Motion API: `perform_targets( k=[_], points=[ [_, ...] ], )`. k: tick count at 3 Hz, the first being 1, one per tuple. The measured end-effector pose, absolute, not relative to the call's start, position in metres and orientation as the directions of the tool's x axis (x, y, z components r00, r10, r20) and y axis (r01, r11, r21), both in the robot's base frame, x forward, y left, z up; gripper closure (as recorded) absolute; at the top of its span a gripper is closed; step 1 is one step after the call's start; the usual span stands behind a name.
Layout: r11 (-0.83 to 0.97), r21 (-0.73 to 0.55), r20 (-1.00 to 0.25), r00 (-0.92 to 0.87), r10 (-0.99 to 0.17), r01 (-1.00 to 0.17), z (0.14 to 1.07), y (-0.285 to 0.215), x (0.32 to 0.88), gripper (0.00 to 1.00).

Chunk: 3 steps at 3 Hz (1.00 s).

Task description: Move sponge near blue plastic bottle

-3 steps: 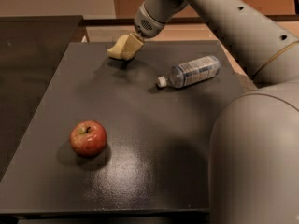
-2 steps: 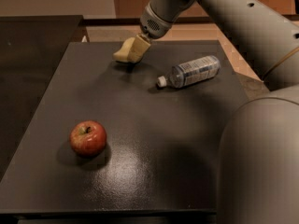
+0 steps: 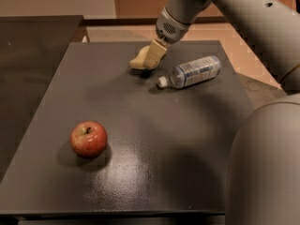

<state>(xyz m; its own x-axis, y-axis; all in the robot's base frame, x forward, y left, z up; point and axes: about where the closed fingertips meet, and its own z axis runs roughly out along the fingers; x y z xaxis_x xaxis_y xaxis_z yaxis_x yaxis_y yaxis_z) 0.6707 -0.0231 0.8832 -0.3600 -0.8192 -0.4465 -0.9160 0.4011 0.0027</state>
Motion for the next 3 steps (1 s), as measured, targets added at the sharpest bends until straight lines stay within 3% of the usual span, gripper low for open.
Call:
perform_targets(
  k=[1, 3],
  points=[
    [0.443, 0.033, -0.409, -0.416, -0.812, -0.896, 0.8769, -0.0438, 0.6611, 0.58],
    [0.437, 0.035, -0.41, -0.412, -0.814, -0.899, 0.8728, -0.0393, 0.6629, 0.12]
  ],
)
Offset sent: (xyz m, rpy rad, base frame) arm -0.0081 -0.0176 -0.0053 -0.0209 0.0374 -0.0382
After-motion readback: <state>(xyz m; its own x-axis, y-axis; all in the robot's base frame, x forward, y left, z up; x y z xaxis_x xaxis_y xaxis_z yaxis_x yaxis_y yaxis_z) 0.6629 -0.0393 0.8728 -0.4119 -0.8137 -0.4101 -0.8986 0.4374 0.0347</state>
